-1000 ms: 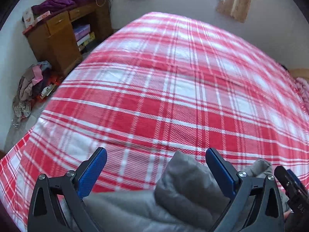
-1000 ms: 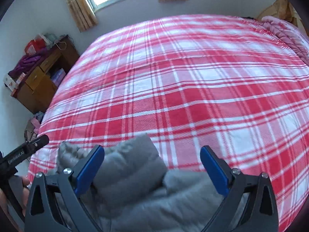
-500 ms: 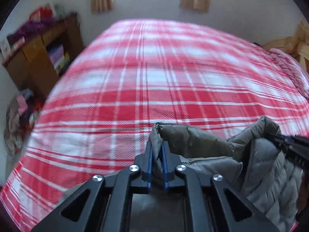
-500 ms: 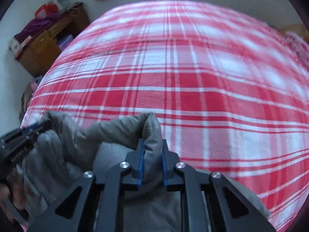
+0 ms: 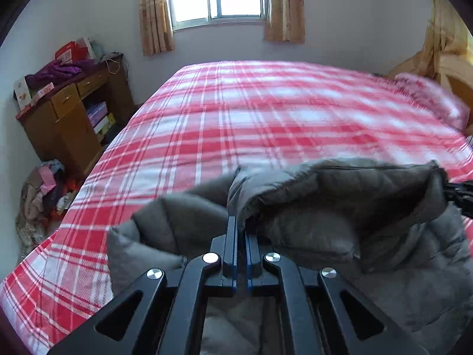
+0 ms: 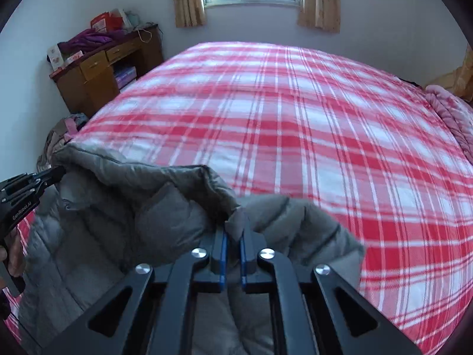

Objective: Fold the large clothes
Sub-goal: 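Grasp the jacket hem with both tools and lift it toward the collar, then press the folded jacket flat with both open tools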

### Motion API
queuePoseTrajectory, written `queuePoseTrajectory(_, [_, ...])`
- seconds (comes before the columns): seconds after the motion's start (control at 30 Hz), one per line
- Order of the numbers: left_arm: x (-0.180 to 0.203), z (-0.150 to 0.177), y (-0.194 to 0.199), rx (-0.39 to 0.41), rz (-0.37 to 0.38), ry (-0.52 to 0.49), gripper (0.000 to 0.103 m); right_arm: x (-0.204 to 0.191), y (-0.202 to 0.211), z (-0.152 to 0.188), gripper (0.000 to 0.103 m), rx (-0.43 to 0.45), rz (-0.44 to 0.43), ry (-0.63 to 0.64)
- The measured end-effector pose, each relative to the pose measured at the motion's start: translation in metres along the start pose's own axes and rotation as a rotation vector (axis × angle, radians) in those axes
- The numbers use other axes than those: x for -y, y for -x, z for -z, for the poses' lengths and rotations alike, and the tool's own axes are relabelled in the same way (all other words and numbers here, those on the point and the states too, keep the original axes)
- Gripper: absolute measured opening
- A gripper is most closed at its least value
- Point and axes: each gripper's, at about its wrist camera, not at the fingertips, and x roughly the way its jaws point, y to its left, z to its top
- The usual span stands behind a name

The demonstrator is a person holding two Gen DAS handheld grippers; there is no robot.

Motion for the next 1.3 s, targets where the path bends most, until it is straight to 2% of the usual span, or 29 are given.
queuePoseTrajectory(0.13, [-0.003, 0.020, -0.039, -0.078, -0.032, 0.020, 0.003, 0.005, -0.024, 0.024, 0.007, -0.030, 0.028, -0.017])
queuePoseTrajectory(0.2, [0.000, 0.025, -0.044, -0.077, -0.049, 0.005, 0.003, 0.008, -0.035, 0.034, 0.007, -0.043, 0.048, -0.017])
queuePoseTrajectory(0.3, [0.002, 0.023, -0.042, -0.081, -0.059, 0.002, 0.003, 0.009, -0.047, 0.039, 0.007, -0.048, 0.073, -0.013])
queuePoseTrajectory(0.43, [-0.006, 0.016, -0.021, -0.099, -0.058, 0.017, 0.006, 0.006, -0.044, 0.036, 0.008, -0.054, 0.087, 0.015])
queuePoseTrajectory(0.5, [-0.008, 0.017, -0.005, -0.092, -0.063, 0.010, 0.021, 0.010, -0.035, 0.037, 0.015, -0.041, 0.069, 0.008])
queuePoseTrajectory(0.53, [-0.013, 0.015, 0.011, -0.065, -0.080, 0.004, 0.039, 0.014, -0.030, 0.037, 0.031, -0.048, 0.058, -0.005])
queuePoseTrajectory(0.57, [-0.016, 0.015, 0.026, -0.036, -0.094, 0.007, 0.071, 0.018, -0.025, 0.039, 0.048, -0.047, 0.056, -0.011])
queuePoseTrajectory(0.6, [-0.022, 0.012, 0.041, 0.015, -0.102, 0.016, 0.091, 0.021, -0.017, 0.040, 0.053, -0.040, 0.052, -0.014])
queuePoseTrajectory(0.63, [-0.026, 0.010, 0.058, 0.081, -0.106, 0.026, 0.093, 0.025, -0.006, 0.041, 0.057, -0.029, 0.050, -0.011])
queuePoseTrajectory(0.7, [-0.031, -0.003, 0.074, 0.152, -0.109, 0.036, 0.094, 0.028, 0.009, 0.043, 0.057, -0.017, 0.049, 0.001])
queuePoseTrajectory(0.8, [-0.028, -0.031, 0.074, 0.177, -0.122, 0.075, 0.094, 0.027, 0.028, 0.035, 0.057, 0.034, 0.083, -0.011])
queuePoseTrajectory(0.87, [-0.020, -0.042, 0.065, 0.167, -0.130, 0.105, 0.094, 0.026, 0.034, 0.022, 0.057, 0.052, 0.101, -0.062])
queuePoseTrajectory(0.9, [-0.013, -0.047, 0.055, 0.154, -0.125, 0.112, 0.094, 0.025, 0.037, 0.015, 0.057, 0.065, 0.082, -0.098])
queuePoseTrajectory(1.0, [0.009, -0.056, 0.024, 0.144, -0.190, 0.057, 0.094, 0.010, 0.037, 0.000, 0.056, 0.126, 0.078, -0.117])
queuePoseTrajectory(1.07, [0.015, -0.055, -0.004, 0.090, -0.229, 0.039, 0.094, 0.001, 0.029, -0.008, 0.046, 0.165, 0.026, -0.122])
queuePoseTrajectory(1.1, [0.015, -0.052, -0.011, 0.069, -0.243, 0.042, 0.094, -0.001, 0.025, -0.011, 0.044, 0.175, 0.003, -0.136])
queuePoseTrajectory(1.2, [0.008, -0.032, -0.032, 0.004, -0.227, 0.067, 0.094, -0.009, 0.004, -0.018, 0.043, 0.142, -0.017, -0.147])
queuePoseTrajectory(1.3, [0.010, -0.010, -0.049, -0.040, -0.253, 0.046, 0.094, -0.023, -0.012, -0.006, 0.042, 0.102, -0.020, -0.073])
